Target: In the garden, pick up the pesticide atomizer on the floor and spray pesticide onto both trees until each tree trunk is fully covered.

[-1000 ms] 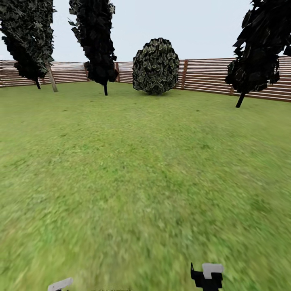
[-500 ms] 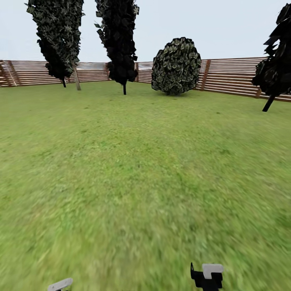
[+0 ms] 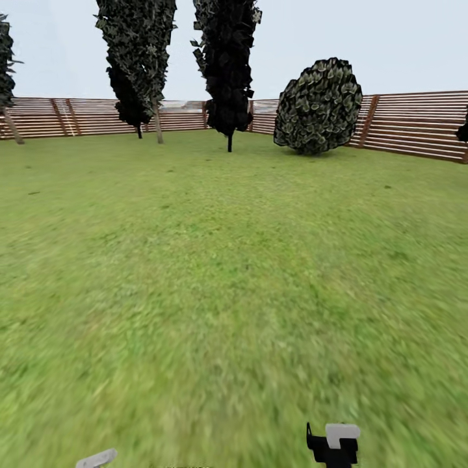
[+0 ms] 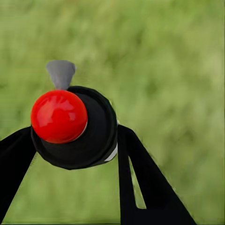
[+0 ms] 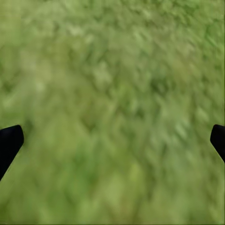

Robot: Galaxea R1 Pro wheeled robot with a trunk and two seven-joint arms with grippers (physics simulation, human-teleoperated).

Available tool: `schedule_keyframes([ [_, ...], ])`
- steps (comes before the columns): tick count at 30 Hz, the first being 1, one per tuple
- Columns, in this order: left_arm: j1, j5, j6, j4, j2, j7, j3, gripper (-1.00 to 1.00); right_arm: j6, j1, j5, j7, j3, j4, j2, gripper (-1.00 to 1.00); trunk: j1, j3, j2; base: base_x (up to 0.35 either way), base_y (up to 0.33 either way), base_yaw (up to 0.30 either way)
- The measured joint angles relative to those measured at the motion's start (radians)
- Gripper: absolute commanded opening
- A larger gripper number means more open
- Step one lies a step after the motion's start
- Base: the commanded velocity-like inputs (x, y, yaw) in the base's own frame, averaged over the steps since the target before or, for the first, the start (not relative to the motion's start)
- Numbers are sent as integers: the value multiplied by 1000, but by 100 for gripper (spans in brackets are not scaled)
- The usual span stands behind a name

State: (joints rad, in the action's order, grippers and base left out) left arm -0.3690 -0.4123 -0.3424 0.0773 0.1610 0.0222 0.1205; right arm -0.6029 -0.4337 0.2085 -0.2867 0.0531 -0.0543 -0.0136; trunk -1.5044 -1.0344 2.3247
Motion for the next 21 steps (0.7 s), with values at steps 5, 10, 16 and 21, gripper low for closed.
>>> schedule_keyframes([
  [5, 0, 1, 0, 0, 0, 0, 1, -100, 0, 0, 0, 0, 0, 0, 0, 100, 0, 0, 0, 0, 0, 284],
  [10, 0, 2, 0, 0, 0, 0, 2, -100, 0, 1, 0, 0, 0, 0, 0, 100, 0, 0, 0, 0, 0, 284],
  [16, 0, 2, 0, 0, 0, 0, 2, -100, 0, 0, 0, 0, 0, 0, 0, 100, 0, 0, 0, 0, 0, 284],
  [21, 0, 2, 0, 0, 0, 0, 2, -100, 0, 1, 0, 0, 0, 0, 0, 100, 0, 0, 0, 0, 0, 285],
])
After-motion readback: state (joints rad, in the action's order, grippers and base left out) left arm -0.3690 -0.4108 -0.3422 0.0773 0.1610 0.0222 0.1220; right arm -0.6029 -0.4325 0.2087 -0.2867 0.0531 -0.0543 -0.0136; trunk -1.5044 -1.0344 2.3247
